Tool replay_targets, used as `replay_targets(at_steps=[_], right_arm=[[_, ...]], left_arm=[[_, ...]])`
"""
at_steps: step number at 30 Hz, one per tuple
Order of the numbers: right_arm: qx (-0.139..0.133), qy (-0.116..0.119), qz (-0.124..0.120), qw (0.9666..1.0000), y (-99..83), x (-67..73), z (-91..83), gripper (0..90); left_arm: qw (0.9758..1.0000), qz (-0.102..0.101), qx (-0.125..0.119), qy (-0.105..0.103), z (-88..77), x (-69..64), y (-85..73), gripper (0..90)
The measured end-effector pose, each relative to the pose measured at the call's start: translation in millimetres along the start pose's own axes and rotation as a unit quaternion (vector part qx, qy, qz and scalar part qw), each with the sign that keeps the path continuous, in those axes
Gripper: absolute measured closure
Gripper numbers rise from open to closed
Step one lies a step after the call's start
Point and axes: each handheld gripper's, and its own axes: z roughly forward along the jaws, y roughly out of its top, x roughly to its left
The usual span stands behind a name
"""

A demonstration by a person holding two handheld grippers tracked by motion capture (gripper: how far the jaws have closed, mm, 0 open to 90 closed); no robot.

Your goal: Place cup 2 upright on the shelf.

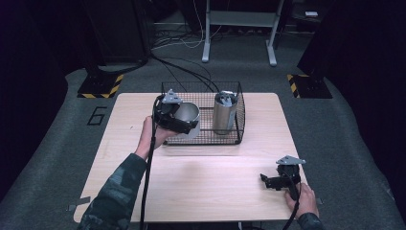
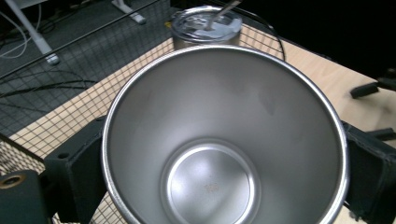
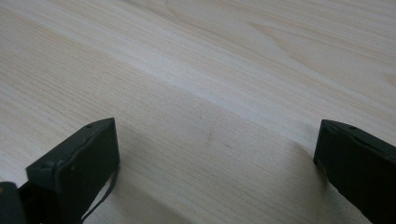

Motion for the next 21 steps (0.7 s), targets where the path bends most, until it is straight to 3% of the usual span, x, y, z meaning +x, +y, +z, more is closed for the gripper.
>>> replay_targets(at_steps=[4,13,21], right_arm=[[0.000,0.000,0.000,1.0000,0.0,0.1,0.1,0.0],[0.000,0.000,0.000,1.0000,0.0,0.1,0.1,0.0],[0.000,0.000,0.000,1.0000,0.0,0.1,0.1,0.0]], left_arm=[[0.9999,-0.012,0.001,0.002,7.3,6.6,2.0,6.3],[0.9997,-0.014,0.010,0.014,19.4,17.3,7.6,6.3],[0.9991,-0.028,0.019,0.024,27.9,30.1,9.5,6.3]])
